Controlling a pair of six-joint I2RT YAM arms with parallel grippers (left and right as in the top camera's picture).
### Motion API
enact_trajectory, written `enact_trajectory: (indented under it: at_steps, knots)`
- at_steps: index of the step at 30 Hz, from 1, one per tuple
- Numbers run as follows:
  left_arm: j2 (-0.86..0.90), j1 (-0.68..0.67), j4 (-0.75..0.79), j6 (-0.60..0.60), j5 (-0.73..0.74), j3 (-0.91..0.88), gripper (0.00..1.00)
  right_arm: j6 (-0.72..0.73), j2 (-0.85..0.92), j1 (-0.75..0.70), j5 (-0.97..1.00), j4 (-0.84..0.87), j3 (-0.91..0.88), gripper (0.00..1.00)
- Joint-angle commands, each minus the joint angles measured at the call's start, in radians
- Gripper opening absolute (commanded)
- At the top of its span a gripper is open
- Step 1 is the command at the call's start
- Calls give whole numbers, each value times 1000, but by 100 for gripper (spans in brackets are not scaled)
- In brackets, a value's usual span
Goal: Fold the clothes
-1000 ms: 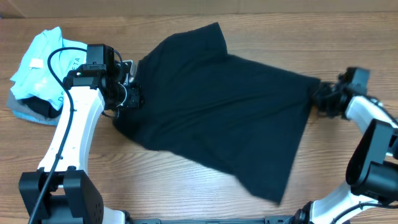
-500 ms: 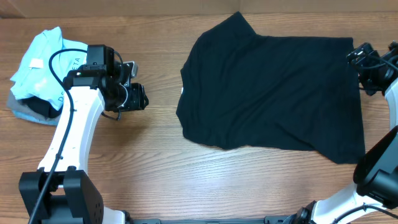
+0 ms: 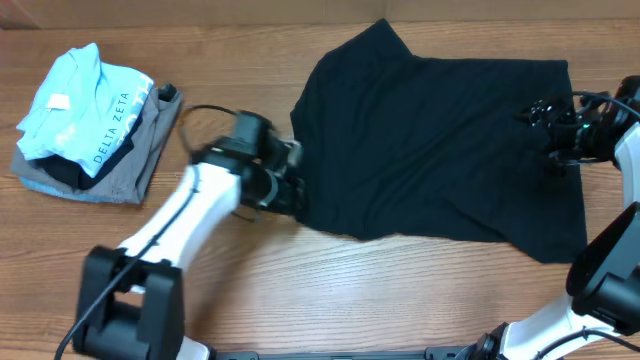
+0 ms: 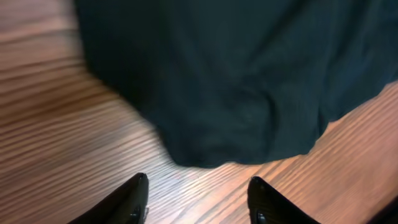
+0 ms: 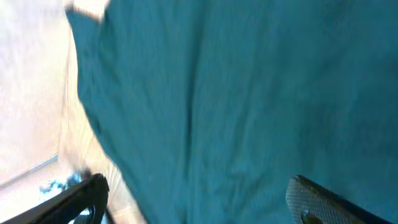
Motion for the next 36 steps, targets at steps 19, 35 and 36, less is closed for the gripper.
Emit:
enact_trajectory:
  at_steps: [19, 35, 36]
  knots:
    - [248, -43, -31, -197, -372, -8, 4, -79, -412, 175, -17, -168, 13, 96]
    - [95, 294, -150, -60, -293, 72, 21, -72, -394, 277, 250, -248, -63, 100]
    - [71, 292, -157, -26, -253, 75, 26, -72, -394, 276, 251, -248, -67, 100]
